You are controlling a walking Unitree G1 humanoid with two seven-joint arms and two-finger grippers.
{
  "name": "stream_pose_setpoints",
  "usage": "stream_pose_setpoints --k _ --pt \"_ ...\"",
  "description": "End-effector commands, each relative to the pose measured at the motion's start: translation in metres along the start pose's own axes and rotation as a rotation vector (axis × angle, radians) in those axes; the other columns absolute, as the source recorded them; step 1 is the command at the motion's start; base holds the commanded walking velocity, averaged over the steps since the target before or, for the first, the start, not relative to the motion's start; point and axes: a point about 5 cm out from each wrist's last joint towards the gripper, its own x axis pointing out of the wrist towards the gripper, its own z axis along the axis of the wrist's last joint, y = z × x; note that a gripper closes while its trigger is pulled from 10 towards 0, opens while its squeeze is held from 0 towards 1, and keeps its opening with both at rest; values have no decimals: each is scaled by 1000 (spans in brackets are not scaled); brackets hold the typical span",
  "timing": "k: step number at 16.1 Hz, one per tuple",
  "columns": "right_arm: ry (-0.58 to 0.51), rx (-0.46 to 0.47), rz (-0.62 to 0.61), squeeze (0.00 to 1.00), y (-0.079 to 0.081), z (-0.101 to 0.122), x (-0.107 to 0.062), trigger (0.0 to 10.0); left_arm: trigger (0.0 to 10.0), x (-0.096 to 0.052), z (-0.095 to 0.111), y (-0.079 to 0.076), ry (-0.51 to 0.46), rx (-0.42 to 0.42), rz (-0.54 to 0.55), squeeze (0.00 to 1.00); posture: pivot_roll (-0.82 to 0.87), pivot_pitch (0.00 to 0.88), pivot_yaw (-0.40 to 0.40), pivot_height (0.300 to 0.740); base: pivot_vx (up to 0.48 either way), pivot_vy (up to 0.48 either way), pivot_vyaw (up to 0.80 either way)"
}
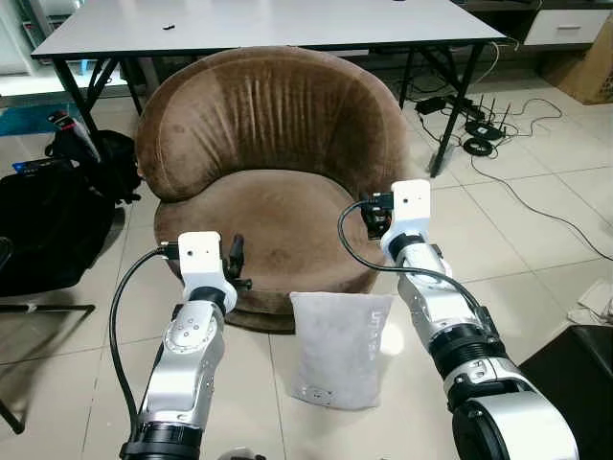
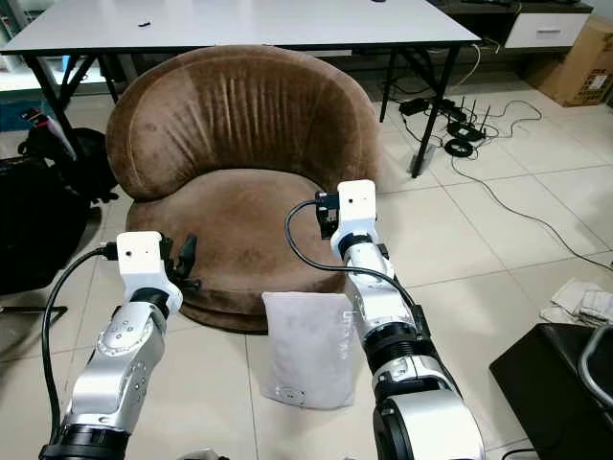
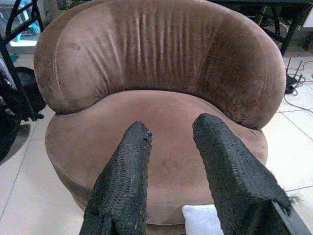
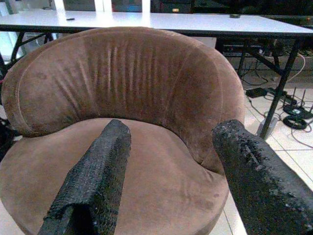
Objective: Move the pillow to the sofa from floor
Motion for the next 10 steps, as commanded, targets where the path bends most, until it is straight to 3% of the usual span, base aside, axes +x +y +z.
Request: stream_pose_setpoints --k 1,10 --pt "-30 1 -8 0 0 8 3 10000 10000 0 1 1 -7 5 -2 0 -18 0 13 740 0 0 0" --pt "-11 -16 16 0 6 5 5 10000 10000 3 4 -6 -20 -4 -11 0 -33 0 2 740 0 0 0"
